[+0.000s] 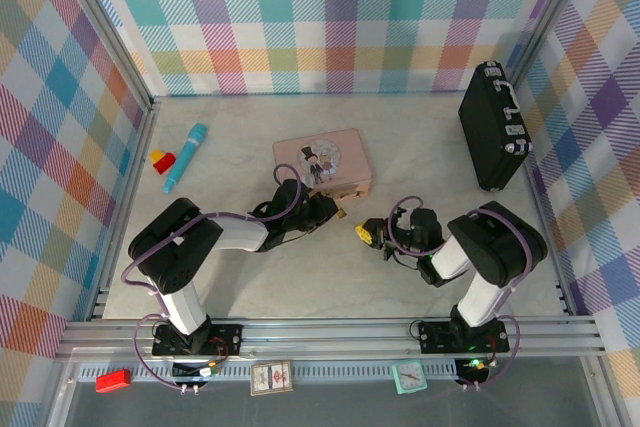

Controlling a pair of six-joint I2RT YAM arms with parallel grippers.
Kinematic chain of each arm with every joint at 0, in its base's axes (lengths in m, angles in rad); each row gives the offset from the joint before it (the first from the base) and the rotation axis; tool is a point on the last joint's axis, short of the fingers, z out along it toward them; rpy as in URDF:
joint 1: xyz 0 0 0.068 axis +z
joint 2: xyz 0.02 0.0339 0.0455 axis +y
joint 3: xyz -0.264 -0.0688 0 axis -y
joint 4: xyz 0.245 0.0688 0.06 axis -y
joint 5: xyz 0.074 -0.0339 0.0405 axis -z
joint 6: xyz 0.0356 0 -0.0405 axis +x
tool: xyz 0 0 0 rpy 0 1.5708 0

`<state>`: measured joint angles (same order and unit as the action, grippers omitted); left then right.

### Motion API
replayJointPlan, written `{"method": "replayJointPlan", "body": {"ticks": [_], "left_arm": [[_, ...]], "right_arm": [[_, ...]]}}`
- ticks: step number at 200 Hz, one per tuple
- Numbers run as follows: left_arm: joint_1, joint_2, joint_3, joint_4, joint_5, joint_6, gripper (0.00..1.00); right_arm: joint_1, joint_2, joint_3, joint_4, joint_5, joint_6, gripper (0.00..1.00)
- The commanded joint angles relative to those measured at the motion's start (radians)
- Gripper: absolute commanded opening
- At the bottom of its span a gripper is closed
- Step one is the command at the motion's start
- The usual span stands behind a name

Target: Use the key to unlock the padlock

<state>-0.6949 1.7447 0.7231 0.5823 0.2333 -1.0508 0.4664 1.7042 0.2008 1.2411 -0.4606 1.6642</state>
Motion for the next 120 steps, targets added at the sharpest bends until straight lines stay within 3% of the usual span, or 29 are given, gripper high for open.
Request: {"method": "replayJointPlan", "body": {"ticks": [1, 27, 120], "left_arm": [[0.017, -0.005, 0.01, 0.072, -0.011, -0.064, 0.06], [0.017, -0.004, 0.008, 0.079, -0.012, -0.066, 0.06], [0.012, 0.005, -0.004, 0.113, -0.014, -0.083, 0.06]], "right_arm": [[0.012, -0.035, 0.008, 0.016, 0.025, 0.027, 0.0], [0.024, -0.066, 0.025, -0.062, 0.014, 0.022, 0.0], [0.069, -0.046, 0.029, -0.035, 0.049, 0.048, 0.0]]}}
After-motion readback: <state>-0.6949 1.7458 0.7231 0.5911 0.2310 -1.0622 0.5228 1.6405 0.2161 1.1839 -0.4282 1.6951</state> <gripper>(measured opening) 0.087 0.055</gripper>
